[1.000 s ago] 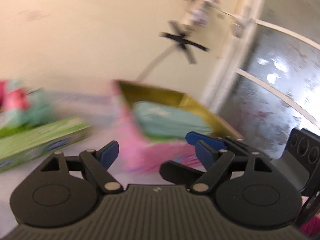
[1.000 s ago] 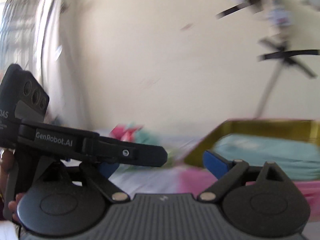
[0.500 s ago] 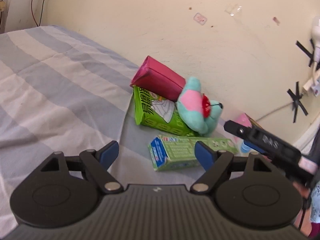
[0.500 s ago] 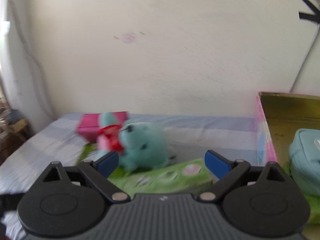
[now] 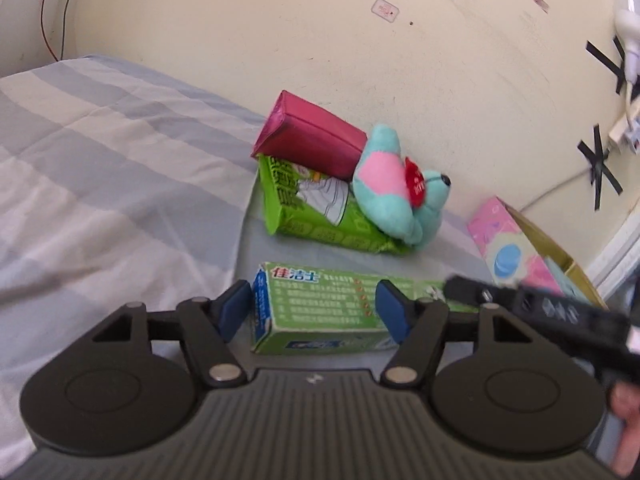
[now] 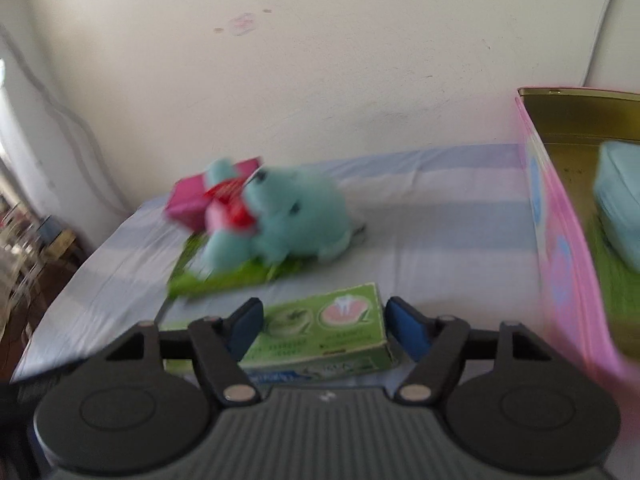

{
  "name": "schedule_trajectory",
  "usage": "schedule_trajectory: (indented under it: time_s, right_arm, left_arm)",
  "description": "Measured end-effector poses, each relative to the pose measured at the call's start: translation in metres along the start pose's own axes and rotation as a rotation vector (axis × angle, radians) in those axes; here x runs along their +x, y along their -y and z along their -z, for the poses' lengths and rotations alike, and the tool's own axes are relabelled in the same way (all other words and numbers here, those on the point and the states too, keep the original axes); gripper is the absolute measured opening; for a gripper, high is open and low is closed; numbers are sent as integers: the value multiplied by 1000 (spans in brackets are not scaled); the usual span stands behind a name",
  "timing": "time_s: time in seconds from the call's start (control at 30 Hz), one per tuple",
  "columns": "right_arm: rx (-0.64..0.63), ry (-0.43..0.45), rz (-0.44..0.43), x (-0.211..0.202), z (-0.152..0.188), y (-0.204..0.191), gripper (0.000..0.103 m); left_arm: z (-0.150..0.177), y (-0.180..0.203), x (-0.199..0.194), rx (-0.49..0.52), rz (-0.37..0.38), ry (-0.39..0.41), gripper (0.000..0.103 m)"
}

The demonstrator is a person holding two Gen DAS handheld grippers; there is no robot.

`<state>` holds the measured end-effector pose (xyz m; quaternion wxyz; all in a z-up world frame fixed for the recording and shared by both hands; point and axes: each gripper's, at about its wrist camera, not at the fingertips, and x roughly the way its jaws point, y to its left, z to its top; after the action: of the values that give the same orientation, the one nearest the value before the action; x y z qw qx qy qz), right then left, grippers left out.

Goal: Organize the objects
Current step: 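Grasp the long green toothpaste box with the left gripper, then carry the toothpaste box into the pink tin and open the left gripper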

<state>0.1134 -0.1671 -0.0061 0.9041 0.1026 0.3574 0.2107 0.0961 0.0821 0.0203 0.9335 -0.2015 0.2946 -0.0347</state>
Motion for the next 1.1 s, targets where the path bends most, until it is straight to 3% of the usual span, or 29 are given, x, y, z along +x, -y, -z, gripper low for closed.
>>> schedule_trajectory:
  time_s: [0.23, 0.33, 0.63, 0.97, 1.1]
  right_arm:
    - [-81, 15, -57, -61, 51, -9, 80]
    - [-136, 26, -28, -87, 66, -8, 82]
    - [-77, 70, 46, -165, 112, 41, 94]
    - [-294, 51, 161, -177, 127, 48, 94]
    - [-328, 39, 148, -170, 121, 53, 90]
  left_arm:
    - [28, 4, -33, 62, 42, -30, 76]
    - [45, 21, -45, 107, 71, -44, 77]
    - [85, 80, -41, 282, 266, -142, 81]
    - [82, 71, -55, 346, 425, -180, 86]
    - [93, 78, -50, 436, 393, -192, 84]
